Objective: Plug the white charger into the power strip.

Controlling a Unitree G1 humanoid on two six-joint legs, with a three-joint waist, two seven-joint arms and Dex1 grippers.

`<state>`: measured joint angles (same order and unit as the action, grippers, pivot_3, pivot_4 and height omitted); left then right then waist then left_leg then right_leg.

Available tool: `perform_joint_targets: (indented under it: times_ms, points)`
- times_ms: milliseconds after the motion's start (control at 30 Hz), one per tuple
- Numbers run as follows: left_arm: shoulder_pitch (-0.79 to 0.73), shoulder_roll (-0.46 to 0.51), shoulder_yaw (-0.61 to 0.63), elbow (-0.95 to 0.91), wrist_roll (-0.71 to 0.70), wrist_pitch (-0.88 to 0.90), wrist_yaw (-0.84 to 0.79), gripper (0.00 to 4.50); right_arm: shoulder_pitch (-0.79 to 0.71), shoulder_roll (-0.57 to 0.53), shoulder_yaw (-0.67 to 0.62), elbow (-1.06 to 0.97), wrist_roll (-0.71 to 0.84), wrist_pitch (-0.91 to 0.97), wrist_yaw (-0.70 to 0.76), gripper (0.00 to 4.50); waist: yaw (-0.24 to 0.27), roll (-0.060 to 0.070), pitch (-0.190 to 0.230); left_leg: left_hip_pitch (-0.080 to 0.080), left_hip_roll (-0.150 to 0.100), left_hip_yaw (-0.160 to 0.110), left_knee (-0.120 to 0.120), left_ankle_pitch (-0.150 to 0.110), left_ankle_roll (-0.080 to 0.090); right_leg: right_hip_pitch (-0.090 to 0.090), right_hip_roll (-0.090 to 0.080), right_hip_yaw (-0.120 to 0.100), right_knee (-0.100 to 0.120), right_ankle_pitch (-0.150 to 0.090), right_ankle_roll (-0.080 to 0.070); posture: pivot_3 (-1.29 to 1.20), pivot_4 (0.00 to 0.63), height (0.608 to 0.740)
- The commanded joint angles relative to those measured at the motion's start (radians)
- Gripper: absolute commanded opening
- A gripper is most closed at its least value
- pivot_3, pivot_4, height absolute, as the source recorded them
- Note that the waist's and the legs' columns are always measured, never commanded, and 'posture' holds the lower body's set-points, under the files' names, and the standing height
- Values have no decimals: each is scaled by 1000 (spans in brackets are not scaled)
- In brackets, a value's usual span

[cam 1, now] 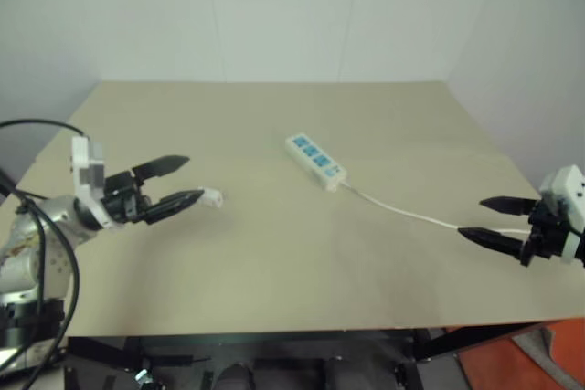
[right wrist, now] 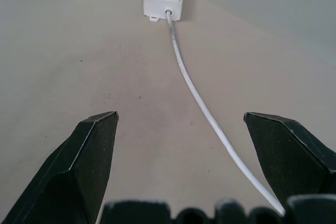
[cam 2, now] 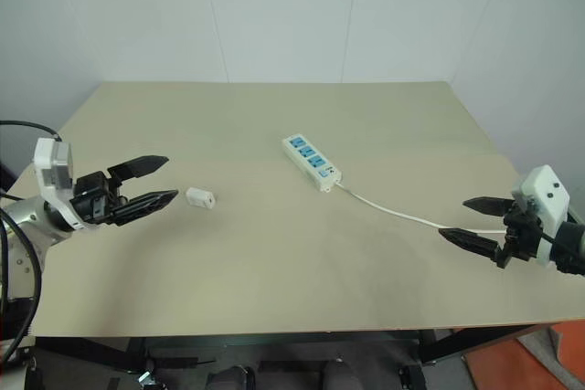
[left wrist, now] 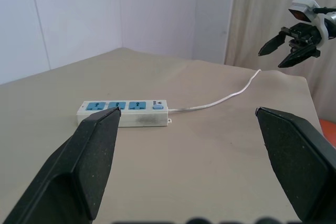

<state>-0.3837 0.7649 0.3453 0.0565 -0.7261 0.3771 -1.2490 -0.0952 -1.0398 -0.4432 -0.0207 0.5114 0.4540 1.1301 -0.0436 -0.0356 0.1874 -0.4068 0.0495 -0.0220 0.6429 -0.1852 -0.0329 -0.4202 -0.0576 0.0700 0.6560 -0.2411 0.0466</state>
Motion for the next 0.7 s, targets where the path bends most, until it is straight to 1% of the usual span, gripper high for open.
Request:
perform_joint_targets:
  times_ms: [33,700]
  points:
    - [-25,7,4,-2,1,-17,-10,4482,1,-1,-33,-30,7,-15,-5,4500,0,0,0,0,0,0,0,0,0,0,0,0,0,0,0,0,150,740]
    - [-59,2,-19,30,24,-22,-25,4482,35,13,-35,-82,11,-5,-36,4500,0,0,0,0,0,0,0,0,0,0,0,0,0,0,0,0,150,740]
